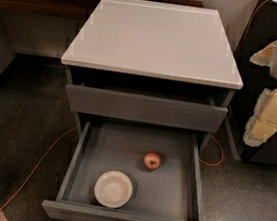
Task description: Close middle drawer
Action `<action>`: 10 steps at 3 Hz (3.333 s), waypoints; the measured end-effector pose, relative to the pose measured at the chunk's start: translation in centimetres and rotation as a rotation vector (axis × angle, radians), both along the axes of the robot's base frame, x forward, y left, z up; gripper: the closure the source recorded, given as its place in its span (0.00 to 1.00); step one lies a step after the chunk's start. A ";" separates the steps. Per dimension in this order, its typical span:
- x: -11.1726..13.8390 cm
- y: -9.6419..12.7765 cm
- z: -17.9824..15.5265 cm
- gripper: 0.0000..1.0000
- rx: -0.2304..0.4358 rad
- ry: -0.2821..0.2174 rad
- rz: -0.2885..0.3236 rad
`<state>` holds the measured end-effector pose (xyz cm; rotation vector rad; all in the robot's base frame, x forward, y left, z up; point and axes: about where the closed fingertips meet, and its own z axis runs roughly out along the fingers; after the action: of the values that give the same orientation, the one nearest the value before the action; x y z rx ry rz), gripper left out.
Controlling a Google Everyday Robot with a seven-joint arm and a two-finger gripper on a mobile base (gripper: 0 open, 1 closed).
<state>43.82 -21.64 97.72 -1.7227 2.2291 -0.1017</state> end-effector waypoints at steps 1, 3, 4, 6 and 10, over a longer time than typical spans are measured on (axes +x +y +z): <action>0.0 0.0 0.1 0.00 0.002 -0.003 0.000; -0.1 3.8 -4.6 0.00 0.045 0.031 0.086; 0.1 5.7 -7.7 0.00 0.070 0.051 0.122; -0.4 8.9 -14.7 0.00 0.091 0.068 0.162; -1.1 16.0 -30.5 0.00 0.198 0.252 0.286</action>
Offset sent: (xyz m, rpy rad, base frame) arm -0.0039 0.0388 -0.0474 0.0417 0.0379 0.0999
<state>42.70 -5.62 67.20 -2.0082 2.0424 0.4087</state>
